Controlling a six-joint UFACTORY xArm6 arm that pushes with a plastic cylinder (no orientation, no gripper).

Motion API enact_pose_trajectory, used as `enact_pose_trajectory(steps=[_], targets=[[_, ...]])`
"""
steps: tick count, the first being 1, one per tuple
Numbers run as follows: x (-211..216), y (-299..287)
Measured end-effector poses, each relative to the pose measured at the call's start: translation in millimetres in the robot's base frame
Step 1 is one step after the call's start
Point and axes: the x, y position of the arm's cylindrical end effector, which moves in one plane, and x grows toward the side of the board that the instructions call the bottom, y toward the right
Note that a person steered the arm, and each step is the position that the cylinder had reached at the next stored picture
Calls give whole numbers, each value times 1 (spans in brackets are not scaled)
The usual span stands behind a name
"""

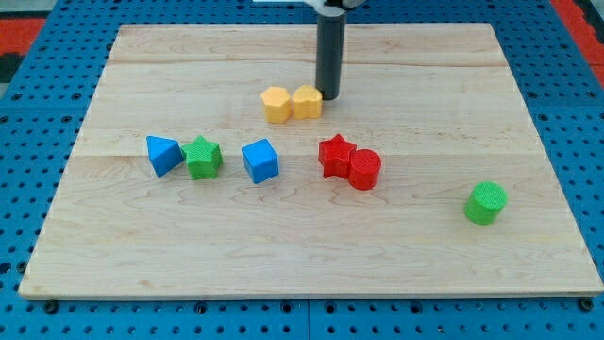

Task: Move blue blocks into the yellow blocks

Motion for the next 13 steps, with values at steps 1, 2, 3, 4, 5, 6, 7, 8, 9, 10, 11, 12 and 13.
enact_pose_trajectory(steps=[1,2,3,4,5,6,7,8,9,10,11,12,13], targets=[[0,45],[0,99],[0,102],[0,102],[-8,102],[-14,82],[-17,1],[-38,-139],[17,-258],[123,-257],[111,-233],[77,-199],[76,-129]])
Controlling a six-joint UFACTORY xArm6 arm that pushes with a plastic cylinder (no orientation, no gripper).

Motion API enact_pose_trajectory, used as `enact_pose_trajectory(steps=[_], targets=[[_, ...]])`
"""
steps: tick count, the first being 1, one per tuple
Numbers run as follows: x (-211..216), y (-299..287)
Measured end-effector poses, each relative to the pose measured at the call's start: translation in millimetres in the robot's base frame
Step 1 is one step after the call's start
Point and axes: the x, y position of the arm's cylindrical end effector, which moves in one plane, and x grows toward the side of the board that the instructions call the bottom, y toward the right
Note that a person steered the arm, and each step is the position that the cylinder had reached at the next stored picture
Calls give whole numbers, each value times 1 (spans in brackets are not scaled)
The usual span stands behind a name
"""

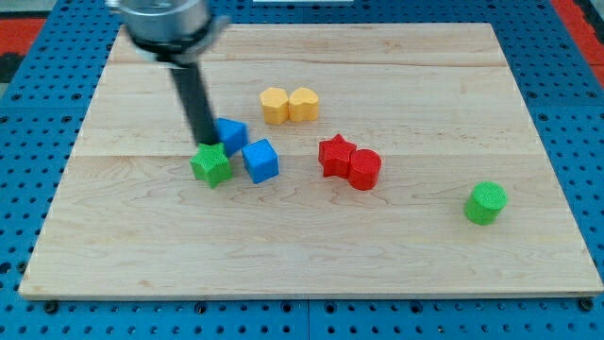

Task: Move blue blocks into the yellow blocks

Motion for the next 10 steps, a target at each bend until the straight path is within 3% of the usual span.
enact_pose_trajectory(steps=[1,3,4,5,10], targets=[[-12,32],[80,-3],[57,48],[10,47],[5,48]])
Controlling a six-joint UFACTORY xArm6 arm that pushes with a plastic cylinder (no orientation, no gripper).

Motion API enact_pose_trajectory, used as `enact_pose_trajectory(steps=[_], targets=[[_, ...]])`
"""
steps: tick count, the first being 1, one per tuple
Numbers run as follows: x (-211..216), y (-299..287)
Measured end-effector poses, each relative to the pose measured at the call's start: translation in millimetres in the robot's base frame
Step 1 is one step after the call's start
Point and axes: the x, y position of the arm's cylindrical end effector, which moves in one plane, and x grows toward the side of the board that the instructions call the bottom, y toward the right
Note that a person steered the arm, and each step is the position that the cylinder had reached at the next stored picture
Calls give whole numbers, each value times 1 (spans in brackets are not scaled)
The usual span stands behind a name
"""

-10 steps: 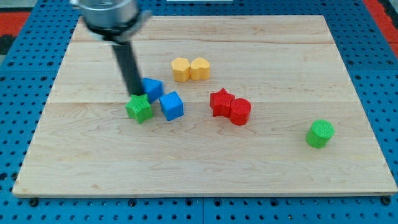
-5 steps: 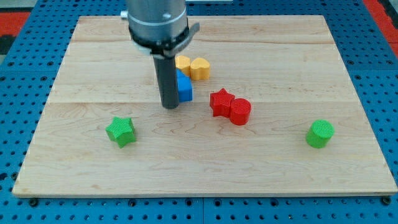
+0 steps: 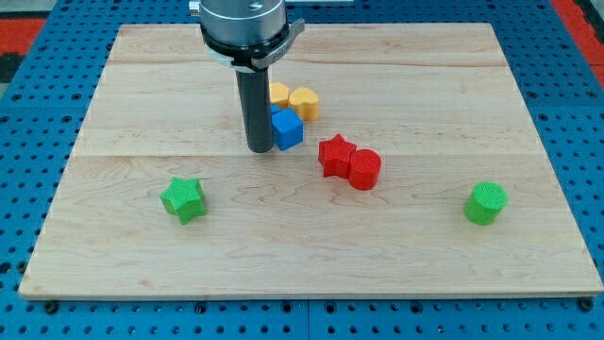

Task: Move blue blocks into the yellow blocks

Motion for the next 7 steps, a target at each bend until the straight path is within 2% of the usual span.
enact_pose_trajectory(steps=[7], targets=[[3,23]])
